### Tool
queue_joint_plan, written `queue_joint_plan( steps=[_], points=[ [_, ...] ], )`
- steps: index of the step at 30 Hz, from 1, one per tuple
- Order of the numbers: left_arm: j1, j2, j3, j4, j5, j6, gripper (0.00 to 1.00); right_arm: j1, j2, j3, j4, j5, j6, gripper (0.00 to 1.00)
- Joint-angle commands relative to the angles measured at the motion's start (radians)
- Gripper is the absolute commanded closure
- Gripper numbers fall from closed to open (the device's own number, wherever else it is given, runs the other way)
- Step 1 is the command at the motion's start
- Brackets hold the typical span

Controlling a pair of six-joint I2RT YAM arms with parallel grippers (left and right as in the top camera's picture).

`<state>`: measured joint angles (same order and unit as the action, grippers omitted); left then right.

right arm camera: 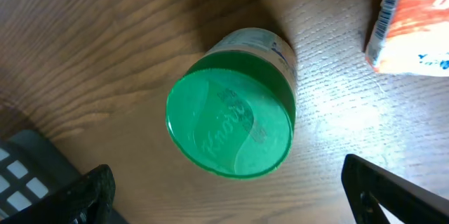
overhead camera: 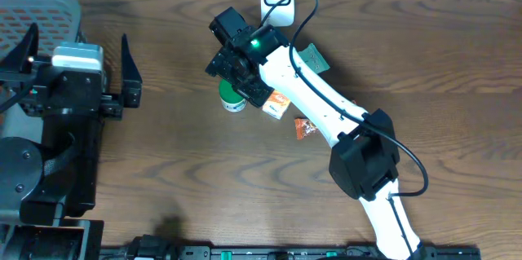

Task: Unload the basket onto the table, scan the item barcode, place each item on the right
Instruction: 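Reach the right gripper down and grasp the green-lidded jar, then lift the jar and move it toward the scanner with the right gripper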

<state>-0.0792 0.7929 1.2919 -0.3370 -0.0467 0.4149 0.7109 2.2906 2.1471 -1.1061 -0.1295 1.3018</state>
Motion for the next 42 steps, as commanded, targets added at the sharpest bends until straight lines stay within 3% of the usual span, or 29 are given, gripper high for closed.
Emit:
queue_joint_plan(
  steps=[1, 17, 22, 27, 32, 42],
  points=[
    [-0.012, -0.006, 0.015, 0.000, 0.009, -0.008, 0.02, 0.003, 0.039, 0.027, 0.006, 0.020, 0.018, 0.01],
    [-0.012, -0.006, 0.015, -0.003, 0.009, -0.008, 0.02, 0.003, 0.168, 0.026, 0.117, 0.019, 0.013, 0.01],
    [-0.012, -0.006, 0.015, -0.003, 0.002, -0.005, 0.02, 0.003, 0.175, 0.026, 0.118, 0.030, -0.004, 0.14],
    [-0.012, -0.006, 0.015, -0.003, 0.002, -0.005, 0.02, 0.003, 0.175, 0.026, 0.089, 0.049, -0.045, 0.20],
    [-0.012, -0.006, 0.015, -0.003, -0.033, 0.000, 0.02, 0.003, 0.175, 0.026, 0.034, 0.049, -0.177, 0.34],
    [-0.012, -0.006, 0.015, -0.003, -0.043, 0.018, 0.02, -0.051, 0.172, 0.026, -0.146, 0.049, -0.430, 0.39]
  ],
)
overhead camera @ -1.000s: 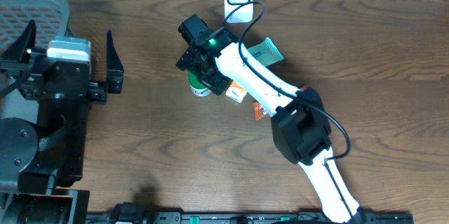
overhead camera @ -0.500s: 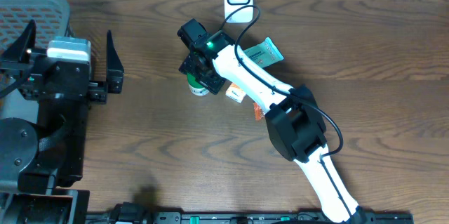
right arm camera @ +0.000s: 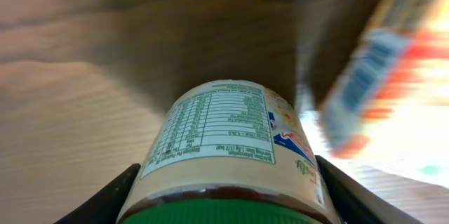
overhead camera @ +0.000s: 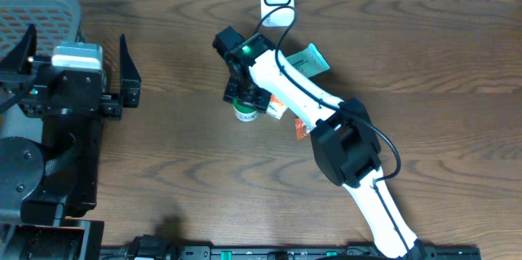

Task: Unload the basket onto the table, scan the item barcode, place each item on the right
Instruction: 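Lift the jar and move it toward the scanner with the right gripper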

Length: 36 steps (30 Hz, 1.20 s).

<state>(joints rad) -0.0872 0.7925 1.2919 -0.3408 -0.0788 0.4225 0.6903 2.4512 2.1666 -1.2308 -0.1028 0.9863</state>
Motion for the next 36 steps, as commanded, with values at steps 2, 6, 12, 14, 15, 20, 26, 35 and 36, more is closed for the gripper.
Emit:
queue_joint_plan(
  steps=[2, 6, 12, 14, 15, 20, 26, 35, 36],
  points=[
    [-0.004, -0.006, 0.015, 0.001, -0.011, 0.010, 0.02, -0.046, 0.011, 0.006, -0.044, 0.023, -0.187, 0.37],
    [-0.004, -0.006, 0.015, 0.001, -0.011, 0.010, 0.02, -0.068, 0.011, 0.006, -0.047, 0.018, -0.317, 0.22],
    [-0.004, -0.006, 0.015, 0.001, -0.011, 0.010, 0.02, -0.066, 0.011, 0.006, -0.045, 0.015, -0.405, 0.05],
    [-0.004, -0.006, 0.015, 0.001, -0.011, 0.010, 0.02, -0.060, 0.011, 0.006, -0.054, 0.015, -0.409, 0.04],
    [-0.004, -0.006, 0.015, 0.001, -0.011, 0.010, 0.02, -0.056, 0.011, 0.006, -0.063, 0.014, -0.408, 0.03],
    [-0.004, -0.006, 0.013, 0.000, -0.011, 0.010, 0.02, -0.039, 0.011, 0.006, -0.074, -0.041, -0.404, 0.02],
    [-0.004, -0.005, 0.012, 0.001, -0.011, 0.010, 0.02, -0.030, 0.012, 0.006, -0.070, -0.032, -0.324, 0.01],
    [-0.004, -0.005, 0.012, 0.001, -0.011, 0.010, 0.02, -0.028, 0.021, -0.008, -0.036, 0.090, -0.243, 0.01],
    [-0.004, -0.005, 0.012, 0.001, -0.011, 0.010, 0.02, -0.028, 0.021, -0.008, -0.035, 0.090, -0.230, 0.01]
  ],
)
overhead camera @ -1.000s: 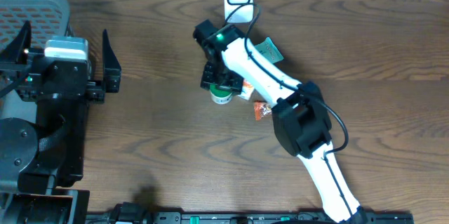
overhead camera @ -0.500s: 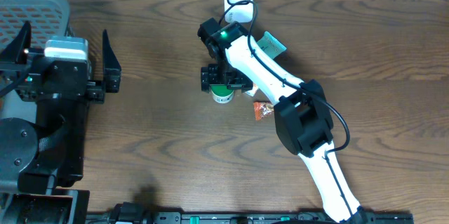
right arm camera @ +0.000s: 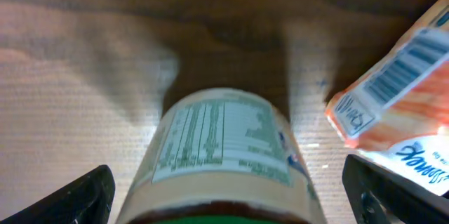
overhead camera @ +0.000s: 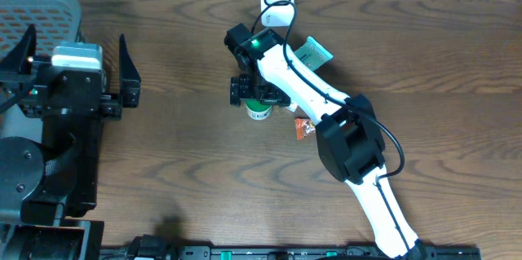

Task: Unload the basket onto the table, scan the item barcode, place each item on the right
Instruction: 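Lift the jar and move it toward the scanner with the right gripper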

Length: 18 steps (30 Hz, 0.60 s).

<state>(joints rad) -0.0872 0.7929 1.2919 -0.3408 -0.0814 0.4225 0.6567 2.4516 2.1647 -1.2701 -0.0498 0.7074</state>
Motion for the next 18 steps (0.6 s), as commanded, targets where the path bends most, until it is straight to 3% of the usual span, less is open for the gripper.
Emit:
queue_joint_plan(
  steps=[1, 18],
  points=[
    [-0.004, -0.006, 0.012, 0.001, -0.008, 0.010, 0.02, 0.006, 0.021, -0.006, 0.003, 0.032, 0.063, 0.01],
    [-0.004, -0.006, 0.012, 0.001, -0.008, 0.010, 0.02, 0.035, 0.022, -0.024, 0.011, 0.001, 0.160, 0.03]
  ],
)
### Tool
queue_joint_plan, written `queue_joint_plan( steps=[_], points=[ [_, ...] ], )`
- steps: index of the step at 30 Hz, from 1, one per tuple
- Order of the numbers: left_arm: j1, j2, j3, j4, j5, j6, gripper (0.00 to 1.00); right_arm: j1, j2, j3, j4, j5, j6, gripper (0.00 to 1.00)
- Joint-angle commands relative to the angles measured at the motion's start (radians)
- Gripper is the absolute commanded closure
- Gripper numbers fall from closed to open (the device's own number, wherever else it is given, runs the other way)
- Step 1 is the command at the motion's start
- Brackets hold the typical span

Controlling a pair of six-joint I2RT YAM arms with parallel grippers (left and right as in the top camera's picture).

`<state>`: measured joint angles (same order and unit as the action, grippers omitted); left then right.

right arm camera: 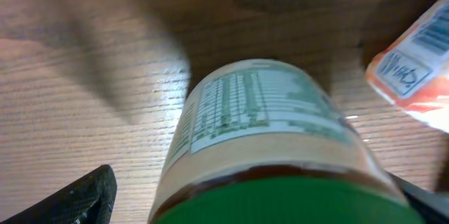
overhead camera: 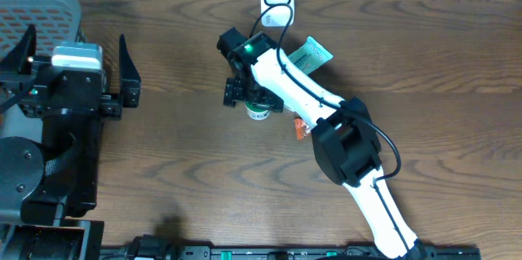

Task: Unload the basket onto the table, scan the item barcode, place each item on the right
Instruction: 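Lift the jar and move it toward the scanner with the right gripper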

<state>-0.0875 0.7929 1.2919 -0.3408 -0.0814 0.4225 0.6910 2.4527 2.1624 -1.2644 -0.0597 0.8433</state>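
Note:
A jar with a green lid (overhead camera: pixel 259 114) stands upright on the wooden table. In the right wrist view the jar (right arm camera: pixel 266 126) fills the middle, its nutrition label facing up. My right gripper (overhead camera: pixel 254 99) straddles it, open (right arm camera: pixel 249 199). The left fingertip (right arm camera: pixel 81 197) stands apart from the jar and the right fingertip (right arm camera: pixel 429 199) sits near its other side. The white scanner sits at the far edge. My left gripper (overhead camera: pixel 77 38) rests open at the far left. No barcode on the jar shows.
An orange box with a barcode (right arm camera: pixel 419 59) lies just right of the jar. A teal packet (overhead camera: pixel 311 52) and a small orange packet (overhead camera: pixel 303 128) lie beside the right arm. A grey basket (overhead camera: pixel 41 7) stands at the back left.
My right gripper has come closer to the jar, which now looms larger between the open fingers. The orange box sits further to the right in the wrist view. The jar stays put.
My right gripper hovered open above the upright jar. Then its fingers were against the jar's sides, and the jar stood a little further right. Later the fingers were wide apart with the jar standing between them, and they still are, closer in.

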Motion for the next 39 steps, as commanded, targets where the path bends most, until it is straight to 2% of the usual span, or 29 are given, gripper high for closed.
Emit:
queue_joint_plan(
  steps=[1, 7, 16, 18, 21, 23, 28, 35, 39],
  points=[
    [-0.004, -0.006, 0.012, 0.001, -0.008, 0.010, 0.02, 0.000, 0.021, -0.029, 0.013, 0.017, 0.025, 0.04],
    [-0.004, -0.006, 0.012, 0.001, -0.008, 0.010, 0.02, -0.006, 0.022, -0.096, 0.085, 0.025, 0.031, 0.05],
    [-0.004, -0.006, 0.010, 0.001, -0.009, 0.010, 0.02, -0.024, 0.022, -0.127, 0.099, 0.025, 0.068, 0.11],
    [-0.004, -0.006, 0.010, 0.001, -0.008, 0.010, 0.02, -0.024, 0.022, -0.127, 0.098, 0.024, 0.081, 0.16],
    [-0.004, -0.006, 0.010, 0.001, -0.009, 0.010, 0.02, -0.024, 0.022, -0.127, 0.098, 0.003, 0.080, 0.38],
    [-0.004, -0.006, 0.010, 0.001, -0.009, 0.010, 0.02, -0.024, 0.022, -0.127, 0.098, -0.008, 0.080, 0.46],
    [-0.004, -0.006, 0.010, 0.001, -0.009, 0.010, 0.02, -0.024, 0.021, -0.127, 0.095, -0.036, 0.075, 0.50],
    [-0.004, -0.006, 0.008, 0.001, -0.009, 0.010, 0.02, -0.042, 0.021, -0.110, 0.074, -0.127, -0.104, 0.50],
    [-0.004, -0.006, 0.008, 0.001, -0.009, 0.010, 0.02, -0.069, 0.021, -0.101, 0.013, -0.126, -0.245, 0.55]
  ],
)
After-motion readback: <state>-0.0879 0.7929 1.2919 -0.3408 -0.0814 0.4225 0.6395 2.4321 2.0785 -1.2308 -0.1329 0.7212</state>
